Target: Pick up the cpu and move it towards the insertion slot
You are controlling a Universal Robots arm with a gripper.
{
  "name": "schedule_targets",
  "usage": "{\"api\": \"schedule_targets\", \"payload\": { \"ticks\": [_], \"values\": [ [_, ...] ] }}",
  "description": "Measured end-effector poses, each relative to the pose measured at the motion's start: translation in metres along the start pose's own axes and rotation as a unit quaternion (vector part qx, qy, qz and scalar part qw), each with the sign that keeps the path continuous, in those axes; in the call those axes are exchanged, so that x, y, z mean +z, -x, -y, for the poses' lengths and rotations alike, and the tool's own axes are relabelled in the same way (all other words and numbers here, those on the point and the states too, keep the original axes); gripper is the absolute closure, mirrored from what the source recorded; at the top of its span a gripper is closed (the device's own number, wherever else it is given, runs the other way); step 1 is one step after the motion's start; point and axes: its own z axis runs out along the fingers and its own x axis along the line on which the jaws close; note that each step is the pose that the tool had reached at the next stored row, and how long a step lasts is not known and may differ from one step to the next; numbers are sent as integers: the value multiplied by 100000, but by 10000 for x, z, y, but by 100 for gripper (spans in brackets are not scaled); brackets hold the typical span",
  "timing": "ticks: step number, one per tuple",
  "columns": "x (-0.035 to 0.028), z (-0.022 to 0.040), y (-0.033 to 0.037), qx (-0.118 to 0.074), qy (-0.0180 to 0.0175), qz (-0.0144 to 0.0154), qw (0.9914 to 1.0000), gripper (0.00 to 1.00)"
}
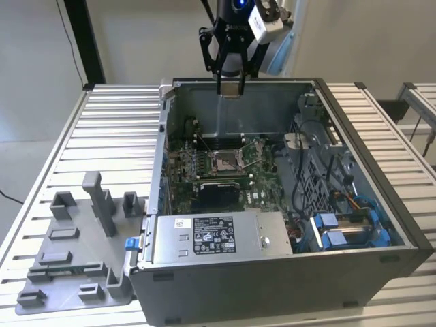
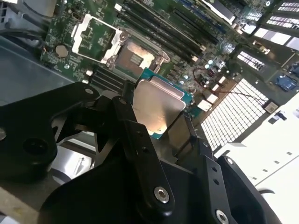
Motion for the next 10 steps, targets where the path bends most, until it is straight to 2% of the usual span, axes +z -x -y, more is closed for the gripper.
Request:
{"api": "schedule_targets", "payload": {
  "ticks": [5, 10],
  "values": [
    [51, -90, 44, 0, -5, -1, 100000, 100],
    [72, -121, 71, 14, -4, 0, 100000, 100]
  ]
}}
